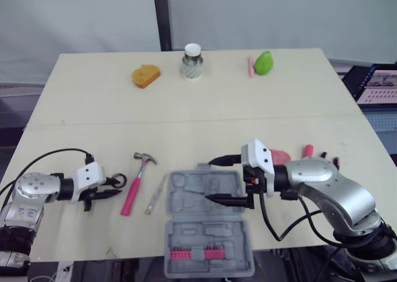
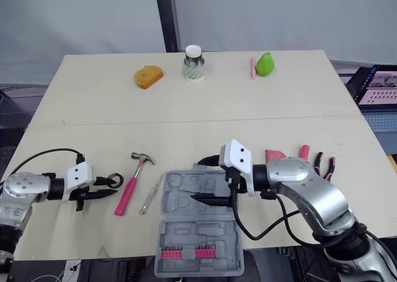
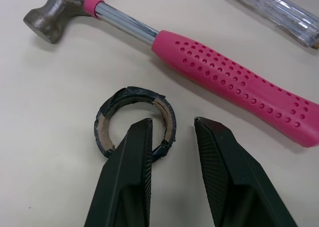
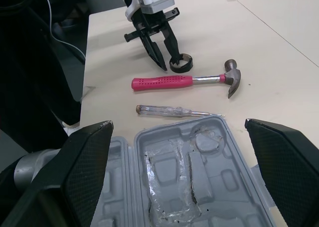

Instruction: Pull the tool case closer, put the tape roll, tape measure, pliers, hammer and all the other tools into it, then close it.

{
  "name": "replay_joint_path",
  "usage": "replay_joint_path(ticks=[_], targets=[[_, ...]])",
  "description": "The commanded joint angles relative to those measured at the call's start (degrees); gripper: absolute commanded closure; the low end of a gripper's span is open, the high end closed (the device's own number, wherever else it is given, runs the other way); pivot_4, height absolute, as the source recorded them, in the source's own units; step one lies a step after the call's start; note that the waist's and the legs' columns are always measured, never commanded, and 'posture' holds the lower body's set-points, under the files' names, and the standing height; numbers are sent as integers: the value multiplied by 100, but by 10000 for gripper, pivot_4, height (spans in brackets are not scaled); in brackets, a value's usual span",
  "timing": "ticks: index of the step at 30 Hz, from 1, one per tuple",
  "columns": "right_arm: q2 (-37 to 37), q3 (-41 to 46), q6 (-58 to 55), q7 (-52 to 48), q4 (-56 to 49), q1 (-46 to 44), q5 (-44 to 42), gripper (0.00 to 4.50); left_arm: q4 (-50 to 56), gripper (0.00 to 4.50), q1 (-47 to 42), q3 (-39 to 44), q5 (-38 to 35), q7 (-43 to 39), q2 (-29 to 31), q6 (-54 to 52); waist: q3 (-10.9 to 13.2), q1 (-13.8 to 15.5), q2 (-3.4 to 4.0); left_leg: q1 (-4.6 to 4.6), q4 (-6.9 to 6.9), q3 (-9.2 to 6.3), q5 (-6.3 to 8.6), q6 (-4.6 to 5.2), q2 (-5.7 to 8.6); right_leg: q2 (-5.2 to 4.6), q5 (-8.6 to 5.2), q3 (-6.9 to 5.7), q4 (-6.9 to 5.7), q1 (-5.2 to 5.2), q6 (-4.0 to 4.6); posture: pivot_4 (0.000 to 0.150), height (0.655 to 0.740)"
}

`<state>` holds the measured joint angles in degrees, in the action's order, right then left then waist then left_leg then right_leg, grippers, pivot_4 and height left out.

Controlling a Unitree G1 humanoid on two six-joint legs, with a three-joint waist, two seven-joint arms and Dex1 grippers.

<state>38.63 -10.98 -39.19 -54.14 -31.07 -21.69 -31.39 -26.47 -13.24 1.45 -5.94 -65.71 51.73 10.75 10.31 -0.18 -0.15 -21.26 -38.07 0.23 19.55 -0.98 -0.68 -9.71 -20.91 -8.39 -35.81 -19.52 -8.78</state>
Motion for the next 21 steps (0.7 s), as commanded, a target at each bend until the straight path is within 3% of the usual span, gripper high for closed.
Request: replay_joint_path(ticks=[1, 2, 3, 12, 17, 21], targets=[[-46, 13, 6, 71, -113, -50, -27, 0, -89, 39307, -41, 29, 24, 54, -31, 82, 0, -1, 0, 0, 0, 0, 0, 0, 0, 0, 0, 0, 0, 0, 0, 1500, 7400], [-47, 13, 6, 70, -111, -51, -26, 0, -98, 43615, -47, 28, 18, 56, -35, 86, 0, -2, 0, 1, 0, 0, 0, 0, 0, 0, 0, 0, -1, 0, 0, 1500, 7400], [-49, 15, 6, 69, -109, -52, -26, 0, -107, 44435, -53, 26, 14, 57, -38, 92, 0, -1, 0, 1, 0, 0, 0, 0, 0, 0, 0, 0, -1, 0, 0, 1500, 7400], [-28, 54, -8, 56, -137, -44, -57, 0, 20, 44435, -142, 108, -158, 35, -47, -162, -1, 5, -1, 2, -1, 0, 0, 0, 0, 0, 0, 0, -4, 0, 0, 1500, 7400], [313, 670, -122, -62, -389, 204, -434, 0, 1162, 44435, -199, 330, -835, -192, 72, -1358, -1, 17, -4, -1, -3, -5, 0, 0, 0, 0, 0, 1, -5, 1, 0, 1500, 7400], [851, 1641, -299, -209, -535, 488, -982, 0, 2424, 44435, -288, 259, -1483, -122, -115, -2623, 0, 26, -6, -5, -7, -10, 0, 0, 3, 0, 0, 13, -6, 2, 0, 1500, 7400]])
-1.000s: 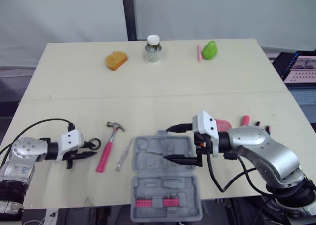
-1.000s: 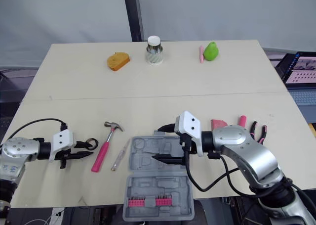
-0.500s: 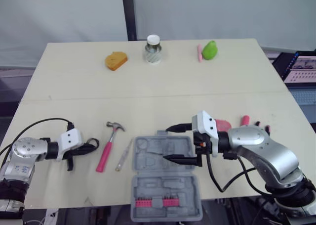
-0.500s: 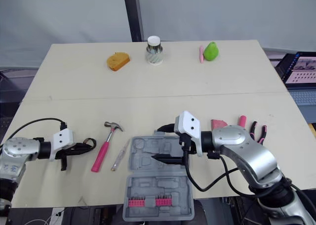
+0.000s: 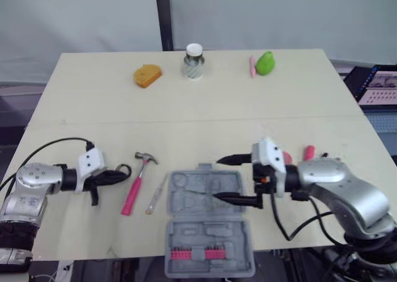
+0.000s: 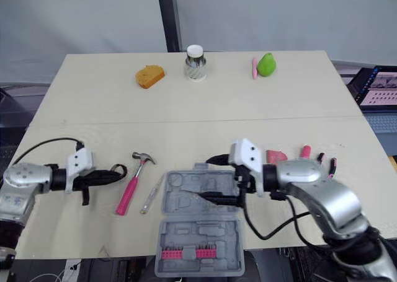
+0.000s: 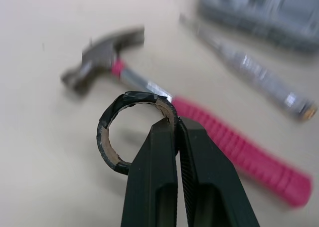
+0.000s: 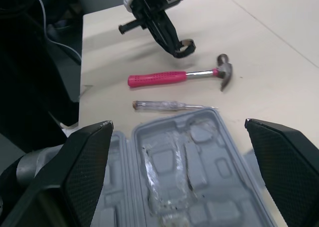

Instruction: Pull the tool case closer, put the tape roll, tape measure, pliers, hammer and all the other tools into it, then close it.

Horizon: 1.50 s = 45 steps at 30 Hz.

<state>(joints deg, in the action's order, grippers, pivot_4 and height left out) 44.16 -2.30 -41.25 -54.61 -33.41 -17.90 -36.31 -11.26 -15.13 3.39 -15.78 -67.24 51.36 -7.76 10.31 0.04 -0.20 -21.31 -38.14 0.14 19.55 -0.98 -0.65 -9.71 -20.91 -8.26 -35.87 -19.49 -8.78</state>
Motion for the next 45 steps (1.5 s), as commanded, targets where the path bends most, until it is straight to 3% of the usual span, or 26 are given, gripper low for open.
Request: replay_joint_path(ticks=[1, 6, 10, 18, 45], targets=[[381, 907, -126, -169, -319, 142, -593, 0, 1074, 44435, -103, 48, -553, 75, -105, -944, 0, -4, 0, 0, 0, 0, 0, 0, 0, 0, 0, 4, 0, 1, 0, 1500, 7400], [1190, 2165, -392, -433, -384, 590, -1106, 0, 1836, 44435, -237, -370, -834, 474, -780, -1746, -1, 8, -1, 8, 7, 15, 0, 1, -1, 6, 0, 25, 2, -1, 0, 1500, 7400], [1666, 2567, -374, -595, -439, 990, -1036, 0, 1851, 44435, -241, -737, -736, 647, -1307, -1858, 0, 51, -13, 8, 1, 27, 3, 5, 4, 6, 0, 51, 6, 0, 0, 1500, 7400], [1767, 2405, -206, -323, -638, 1137, -785, 0, 1400, 44435, -346, -982, -630, 692, -1707, -1861, 1, 130, -17, 7, -6, 43, 3, 5, 2, 10, -1, 59, 24, 0, 1, 1500, 7400], [1582, 1910, -194, 247, -835, 823, -851, 0, 619, 44435, -522, -1314, -139, 711, -2041, -1643, 2, 143, -19, 1, -14, 42, 3, 6, 4, 10, -1, 60, 26, 1, 1, 1500, 7400]])
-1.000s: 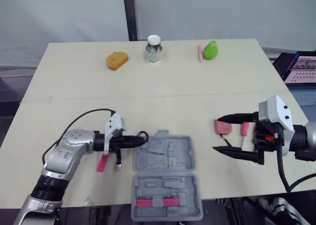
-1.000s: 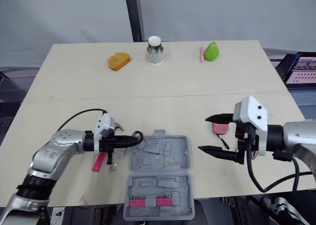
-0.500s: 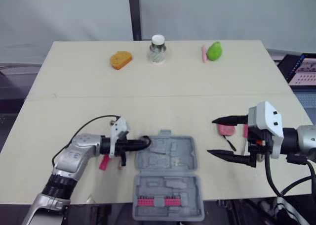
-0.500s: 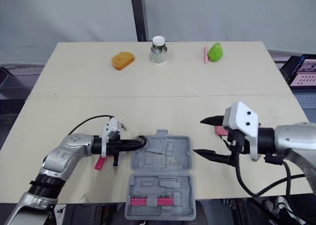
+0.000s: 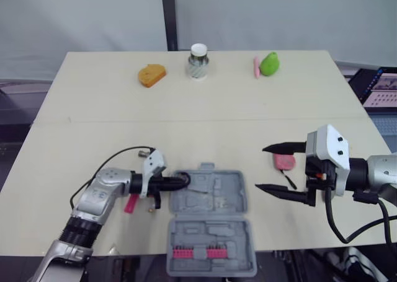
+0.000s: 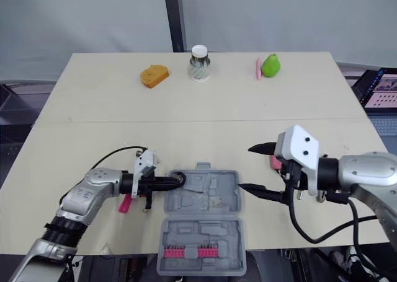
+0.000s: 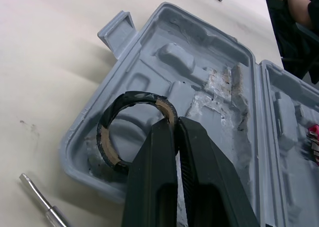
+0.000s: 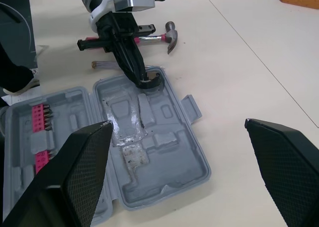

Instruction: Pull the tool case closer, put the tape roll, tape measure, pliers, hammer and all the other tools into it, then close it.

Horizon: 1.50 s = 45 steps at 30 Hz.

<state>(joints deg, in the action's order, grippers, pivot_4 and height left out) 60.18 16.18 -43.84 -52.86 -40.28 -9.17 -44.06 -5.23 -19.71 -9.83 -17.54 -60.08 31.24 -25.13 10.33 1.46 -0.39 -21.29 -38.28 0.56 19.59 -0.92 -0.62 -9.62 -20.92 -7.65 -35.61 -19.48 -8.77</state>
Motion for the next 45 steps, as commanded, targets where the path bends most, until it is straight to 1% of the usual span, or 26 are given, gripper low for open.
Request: replay_joint_path(ticks=[1, 21, 22, 24, 26, 32, 40, 45], targets=[[-24, 59, 63, 79, -151, -51, -77, 0, -5, 44435, -80, 0, 57, 0, -32, 103, 0, 2, 0, 0, 0, 0, 0, 0, 0, 0, 0, 0, 0, 0, 0, 1500, 7400], [-62, 57, 79, 190, -198, -8, -139, 0, -197, 44435, -179, -108, 331, -11, -26, 225, 0, 3, 0, 0, 0, 0, 0, 0, 0, 0, 0, 0, 0, 0, 0, 1500, 7400], [-63, 56, 83, 189, -194, -4, -135, 0, -200, 41347, -181, -108, 327, -13, -31, 226, 0, 3, 0, 0, 0, 0, 0, 0, 0, 0, 0, 0, 0, 0, 0, 1500, 7400], [-67, 57, 86, 186, -195, 3, -137, 0, -186, 33723, -182, -95, 304, -13, -47, 216, 0, 2, 0, 0, 0, 0, 0, 0, 0, 0, 0, 0, 0, 0, 0, 1500, 7400], [-71, 63, 88, 183, -199, 13, -145, 0, -147, 24669, -185, -84, 287, -13, -51, 192, 0, 3, 0, 0, 0, 0, 0, 0, 0, 0, 0, 0, -1, 0, 0, 1500, 7400], [-75, 96, 93, 172, -224, 68, -177, 0, 166, 24669, -193, 21, 133, -88, 30, -73, 0, 0, -1, 0, 0, 0, 0, 0, 0, 0, 0, 0, -1, 0, 0, 1500, 7400], [-70, 110, 85, 190, -275, 118, -234, 0, 822, 24669, -127, 86, -66, -267, 401, -521, 0, -1, -1, -1, 0, -1, 0, 0, -1, 0, 0, 0, 0, 0, 0, 1500, 7400], [-105, 77, 107, 211, -254, 106, -233, 0, 808, 24669, -165, 160, 15, -225, 565, -368, 0, 1, -1, 0, 0, -1, 0, 0, -1, 0, 0, 1, 0, 0, 0, 1500, 7400]])
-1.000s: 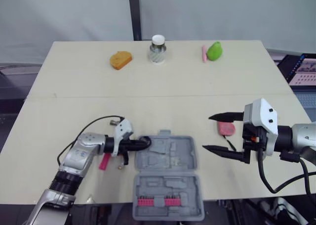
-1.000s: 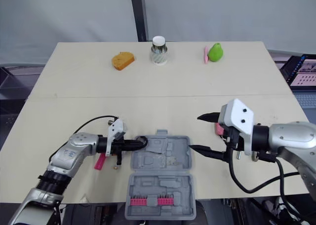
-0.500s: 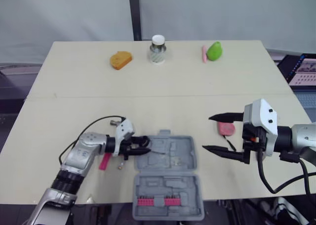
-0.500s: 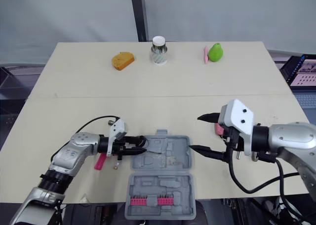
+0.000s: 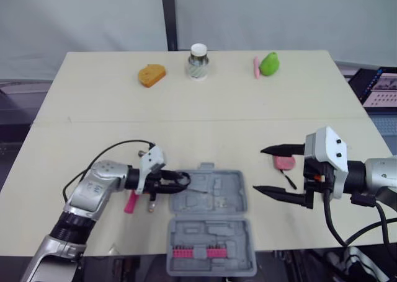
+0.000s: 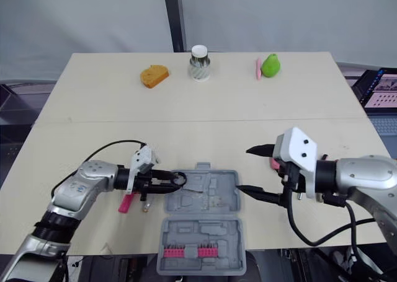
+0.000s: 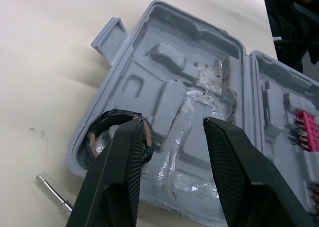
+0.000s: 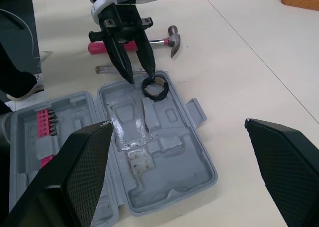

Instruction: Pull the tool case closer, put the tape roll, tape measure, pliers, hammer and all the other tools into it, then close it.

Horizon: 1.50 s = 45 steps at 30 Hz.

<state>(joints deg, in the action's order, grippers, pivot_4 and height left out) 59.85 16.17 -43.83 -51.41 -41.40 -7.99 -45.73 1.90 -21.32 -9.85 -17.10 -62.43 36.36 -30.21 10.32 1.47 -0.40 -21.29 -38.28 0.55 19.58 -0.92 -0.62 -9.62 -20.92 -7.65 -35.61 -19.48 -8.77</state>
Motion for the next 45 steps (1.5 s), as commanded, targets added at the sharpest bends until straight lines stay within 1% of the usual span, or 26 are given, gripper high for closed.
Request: replay_joint_path(ticks=[1, 3, 7, 10, 12, 22, 30, 33, 34, 45], targets=[[-93, 57, 117, 73, -130, -17, -59, 0, -11, 24669, -42, 203, -12, 82, -1, 260, 0, 2, 0, 0, 0, 0, 0, 0, 0, 0, 0, 0, 0, 0, 0, 1500, 7400], [-134, 14, 128, 81, -108, -29, -43, 0, -242, 24669, -78, 230, 61, 199, -136, 598, 0, 6, 0, 0, 0, 0, 0, 0, 0, 0, 0, 0, 0, 0, 0, 1500, 7400], [-169, -7, 127, 56, -75, -39, -11, 0, -888, 24669, 14, 278, 260, 385, -478, 1620, 0, 3, 0, 0, -1, 1, 0, 0, 1, 0, 0, 0, 0, 0, 0, 1500, 7400], [-169, -3, 120, 52, -71, -42, -8, 0, -1080, 32403, 105, 245, 325, 338, -550, 1928, 0, -3, 0, 0, 1, 1, 0, 0, 0, 0, 0, -4, 1, -2, 0, 1500, 7400], [-153, 26, 115, 41, -60, -33, -8, 0, -1115, 41958, 113, 208, 378, 377, -582, 1979, 0, -5, 0, 1, 2, 1, 0, 0, 0, 0, 0, -4, 0, -1, 0, 1500, 7400], [-169, 22, 119, 50, -72, 10, -1, 0, -1103, 41958, 53, 262, 316, 399, -748, 1913, 0, -1, -1, 0, -2, 0, 0, 0, 0, 0, 0, -4, 0, 0, 0, 1500, 7400], [-183, -14, 123, 44, -59, -3, -2, 0, -1043, 41958, 94, 224, 350, 404, -760, 1902, 0, 1, -1, 0, -2, 0, 0, 0, 1, 0, 0, -3, 0, 0, 0, 1500, 7400], [-189, -33, 127, 52, -54, -18, 7, 0, -1066, 33912, 92, 212, 385, 421, -773, 1954, 0, 1, -1, 0, -2, 0, 0, 0, 1, 0, 0, -3, 0, 0, 0, 1500, 7400], [-190, -39, 128, 52, -51, -21, 10, 0, -1073, 29402, 88, 213, 385, 422, -776, 1956, 0, 1, -1, 0, -2, 0, 0, 0, 1, 0, 0, -4, 0, 0, 0, 1500, 7400], [-208, -58, 131, 57, -33, -40, 31, 0, -1046, 29402, 85, 216, 367, 422, -811, 1921, 0, 2, -1, 0, -2, 0, 0, 0, 1, 0, 0, -3, 0, 0, 0, 1500, 7400]])
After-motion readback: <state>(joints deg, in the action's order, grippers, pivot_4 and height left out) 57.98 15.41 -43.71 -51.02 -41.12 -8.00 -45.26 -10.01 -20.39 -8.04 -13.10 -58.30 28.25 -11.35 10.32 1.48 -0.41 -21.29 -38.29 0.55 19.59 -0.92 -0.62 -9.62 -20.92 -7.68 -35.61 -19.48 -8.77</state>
